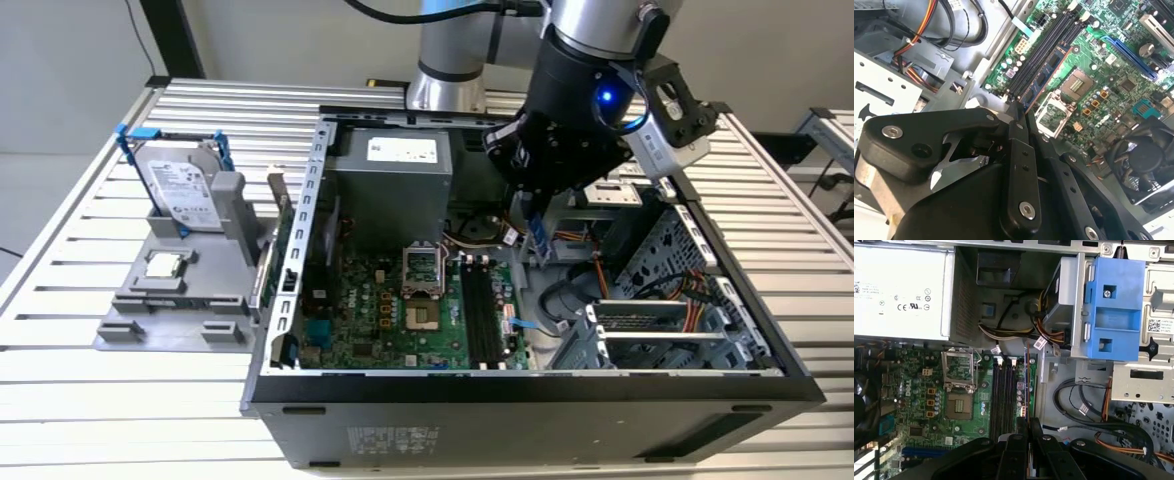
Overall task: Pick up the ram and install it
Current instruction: 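Insert the ram into the slot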
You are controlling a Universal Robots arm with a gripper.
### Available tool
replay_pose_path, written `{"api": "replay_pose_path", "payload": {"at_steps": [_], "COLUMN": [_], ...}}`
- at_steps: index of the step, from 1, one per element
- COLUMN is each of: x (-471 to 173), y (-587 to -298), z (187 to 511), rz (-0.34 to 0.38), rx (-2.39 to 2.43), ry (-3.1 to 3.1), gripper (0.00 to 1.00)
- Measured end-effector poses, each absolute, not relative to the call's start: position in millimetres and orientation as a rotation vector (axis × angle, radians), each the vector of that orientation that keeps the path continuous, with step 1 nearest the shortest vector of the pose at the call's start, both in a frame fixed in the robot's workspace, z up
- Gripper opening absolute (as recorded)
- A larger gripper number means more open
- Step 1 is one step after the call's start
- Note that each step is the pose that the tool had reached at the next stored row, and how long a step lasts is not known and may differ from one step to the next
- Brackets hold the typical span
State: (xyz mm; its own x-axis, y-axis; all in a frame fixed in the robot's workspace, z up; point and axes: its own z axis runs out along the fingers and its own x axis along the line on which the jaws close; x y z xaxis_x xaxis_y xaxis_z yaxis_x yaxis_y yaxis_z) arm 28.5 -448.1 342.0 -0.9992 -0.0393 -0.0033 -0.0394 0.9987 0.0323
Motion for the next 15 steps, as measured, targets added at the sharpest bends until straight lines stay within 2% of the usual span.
{"api": "replay_pose_path", "payload": {"at_steps": [15], "x": [28.6], "y": [-448.0], "z": [333.0], "rz": [0.050], "rx": [-0.056], "ry": [3.137], "gripper": [0.00]}}
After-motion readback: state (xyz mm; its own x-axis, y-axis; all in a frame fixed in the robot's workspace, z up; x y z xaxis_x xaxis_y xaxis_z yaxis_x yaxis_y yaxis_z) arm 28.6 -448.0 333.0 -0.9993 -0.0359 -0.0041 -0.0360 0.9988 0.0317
